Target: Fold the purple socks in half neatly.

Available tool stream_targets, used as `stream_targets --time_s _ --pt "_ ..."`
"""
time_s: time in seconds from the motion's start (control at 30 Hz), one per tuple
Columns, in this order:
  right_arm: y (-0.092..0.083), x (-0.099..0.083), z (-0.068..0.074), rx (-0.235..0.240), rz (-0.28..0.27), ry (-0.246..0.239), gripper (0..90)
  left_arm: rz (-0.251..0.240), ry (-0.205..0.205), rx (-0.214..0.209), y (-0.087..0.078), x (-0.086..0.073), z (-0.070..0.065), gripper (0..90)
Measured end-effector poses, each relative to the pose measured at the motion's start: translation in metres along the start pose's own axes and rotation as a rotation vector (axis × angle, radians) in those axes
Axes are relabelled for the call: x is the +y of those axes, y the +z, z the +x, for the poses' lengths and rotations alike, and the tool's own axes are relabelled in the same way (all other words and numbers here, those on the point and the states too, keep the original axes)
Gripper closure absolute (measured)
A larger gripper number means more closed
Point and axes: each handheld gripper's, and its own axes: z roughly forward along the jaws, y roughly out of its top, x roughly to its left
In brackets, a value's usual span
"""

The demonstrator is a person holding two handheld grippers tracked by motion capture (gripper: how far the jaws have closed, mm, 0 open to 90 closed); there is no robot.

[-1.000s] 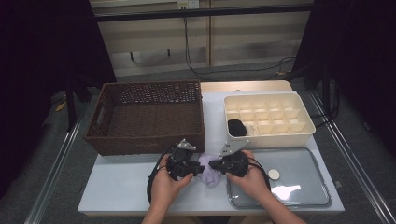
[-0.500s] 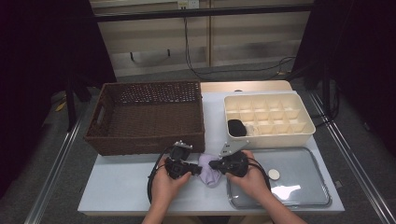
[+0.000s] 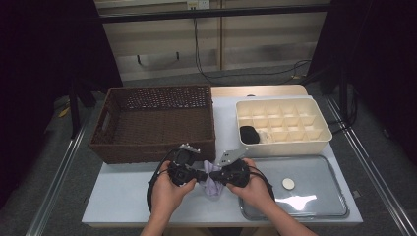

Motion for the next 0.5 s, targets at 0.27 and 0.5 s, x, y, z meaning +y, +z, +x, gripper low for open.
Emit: stream_targets --time_s 0.27,0.5 --pt "-0.023 -0.004 -0.013 -0.042 -0.033 0.051 87.3 0.017 0.044 -0.004 0.017 0.004 -0.012 83.4" --pt "-0.042 -0.005 -0.021 -0.056 -0.109 0.131 81.6 0.022 0.073 0.003 0.031 0.008 -0.026 82.3"
